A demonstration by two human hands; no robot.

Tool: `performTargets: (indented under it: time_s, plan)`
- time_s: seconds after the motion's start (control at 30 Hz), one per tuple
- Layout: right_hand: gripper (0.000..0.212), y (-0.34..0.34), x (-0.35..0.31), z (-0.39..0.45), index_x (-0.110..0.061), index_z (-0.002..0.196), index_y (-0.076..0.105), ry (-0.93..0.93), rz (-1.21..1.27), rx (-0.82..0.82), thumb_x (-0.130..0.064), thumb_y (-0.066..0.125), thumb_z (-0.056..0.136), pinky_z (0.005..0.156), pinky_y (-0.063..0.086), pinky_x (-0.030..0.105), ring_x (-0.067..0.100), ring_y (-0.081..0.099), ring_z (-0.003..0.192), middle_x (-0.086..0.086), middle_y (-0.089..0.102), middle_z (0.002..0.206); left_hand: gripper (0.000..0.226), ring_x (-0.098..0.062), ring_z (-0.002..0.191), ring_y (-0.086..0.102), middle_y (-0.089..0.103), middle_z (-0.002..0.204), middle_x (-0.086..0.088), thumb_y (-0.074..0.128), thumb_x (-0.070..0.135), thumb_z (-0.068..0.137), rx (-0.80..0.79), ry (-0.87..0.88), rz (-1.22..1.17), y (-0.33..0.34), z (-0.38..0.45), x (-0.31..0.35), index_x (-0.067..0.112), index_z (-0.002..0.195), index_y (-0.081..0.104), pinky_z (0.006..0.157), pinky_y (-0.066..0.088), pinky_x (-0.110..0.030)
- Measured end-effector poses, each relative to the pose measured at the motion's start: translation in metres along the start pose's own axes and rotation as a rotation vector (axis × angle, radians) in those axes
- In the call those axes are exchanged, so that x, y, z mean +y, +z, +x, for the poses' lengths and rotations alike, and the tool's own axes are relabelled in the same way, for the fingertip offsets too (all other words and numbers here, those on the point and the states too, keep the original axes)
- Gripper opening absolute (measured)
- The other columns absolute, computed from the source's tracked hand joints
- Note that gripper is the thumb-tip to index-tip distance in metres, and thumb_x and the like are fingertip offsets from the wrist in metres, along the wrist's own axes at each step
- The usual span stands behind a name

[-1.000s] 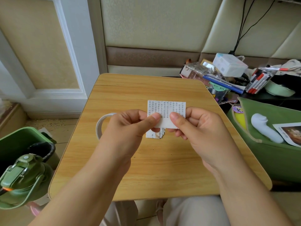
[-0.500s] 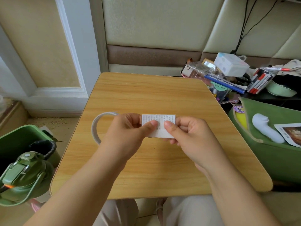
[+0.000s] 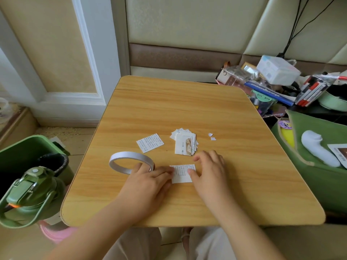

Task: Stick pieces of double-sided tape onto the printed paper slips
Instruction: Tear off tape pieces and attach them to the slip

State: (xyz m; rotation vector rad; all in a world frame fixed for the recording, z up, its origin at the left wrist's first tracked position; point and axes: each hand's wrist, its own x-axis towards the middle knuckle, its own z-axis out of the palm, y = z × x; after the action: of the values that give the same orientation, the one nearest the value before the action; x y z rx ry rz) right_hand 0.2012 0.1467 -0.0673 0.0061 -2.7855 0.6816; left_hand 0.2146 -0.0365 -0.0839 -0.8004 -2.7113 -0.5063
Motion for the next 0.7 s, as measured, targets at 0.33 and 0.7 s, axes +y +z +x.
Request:
performTargets:
  time_s: [0.33,0.7]
  plan:
    - [0.011,-0.002,0.01,-0.001,-0.015,0.075,0.065,0.044,0.098,-0.115,-0.019,0.068,0.086,0.076,0.035,0.027,0.014,0.043,0.085,-0.016,0.037,0.075,0.034,-0.02,0.071,0.053,0.066,0.112,0.02,0.042,0.035,0.089,0.045,-0.034,-0.064,0.005,-0.002,-0.003,0.028,0.1,0.073,0.065,0.048,-0.037]
    - [0.01,0.004,-0.002,0.002,-0.014,0.078,0.065,0.053,0.08,-0.136,-0.017,0.066,0.086,0.085,0.041,0.032,0.02,0.05,0.093,-0.009,0.044,0.081,0.034,-0.019,0.07,0.053,0.066,0.113,0.022,0.042,0.035,0.089,0.082,-0.034,-0.065,0.009,-0.003,-0.005,0.03,0.102,0.073,0.065,0.046,-0.034]
